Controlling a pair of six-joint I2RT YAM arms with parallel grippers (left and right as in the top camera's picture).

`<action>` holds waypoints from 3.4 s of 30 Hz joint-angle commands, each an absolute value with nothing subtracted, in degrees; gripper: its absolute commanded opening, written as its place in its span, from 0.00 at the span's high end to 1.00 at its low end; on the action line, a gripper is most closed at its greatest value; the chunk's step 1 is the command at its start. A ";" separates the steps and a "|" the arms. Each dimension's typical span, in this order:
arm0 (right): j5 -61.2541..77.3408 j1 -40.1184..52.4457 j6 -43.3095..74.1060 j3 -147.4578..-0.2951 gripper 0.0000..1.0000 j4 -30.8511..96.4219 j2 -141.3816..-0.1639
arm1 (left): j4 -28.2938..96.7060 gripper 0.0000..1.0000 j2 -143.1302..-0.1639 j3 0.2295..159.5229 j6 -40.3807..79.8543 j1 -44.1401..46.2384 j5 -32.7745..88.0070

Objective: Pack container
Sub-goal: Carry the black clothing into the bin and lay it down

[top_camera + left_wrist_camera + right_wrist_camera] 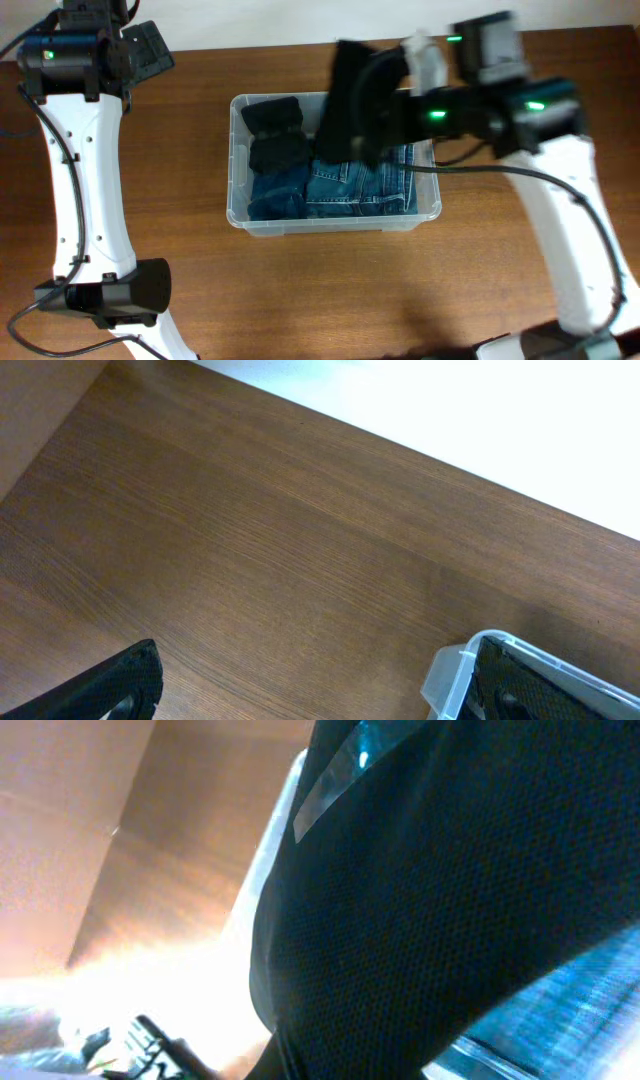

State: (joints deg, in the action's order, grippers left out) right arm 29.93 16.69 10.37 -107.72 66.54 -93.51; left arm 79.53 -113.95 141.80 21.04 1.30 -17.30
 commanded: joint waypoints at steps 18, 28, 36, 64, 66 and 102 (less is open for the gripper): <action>24.97 33.15 23.00 -106.26 0.96 59.35 -109.36 | 79.40 0.01 -114.26 141.43 21.78 0.99 -17.30; 22.24 33.17 23.00 -98.39 0.96 54.33 -109.36 | 79.40 0.01 -114.26 141.43 21.78 0.99 -17.30; 23.73 33.15 19.51 -95.72 0.96 53.39 -109.36 | 79.40 0.01 -114.26 141.43 21.78 0.99 -17.30; 4.36 33.30 8.43 -106.76 0.96 62.00 -110.67 | 79.40 0.01 -114.26 141.43 21.78 0.99 -17.30; 5.28 33.80 8.36 -105.21 0.96 59.61 -111.39 | 79.40 0.01 -114.26 141.43 21.78 0.99 -17.30; 11.40 38.13 7.20 -81.01 0.89 35.62 -114.13 | 79.40 0.01 -114.26 141.43 21.78 0.99 -17.30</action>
State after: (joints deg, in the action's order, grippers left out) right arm 11.51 37.28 7.68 -84.47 36.29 -109.58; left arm 79.53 -113.95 141.78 21.04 1.30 -17.30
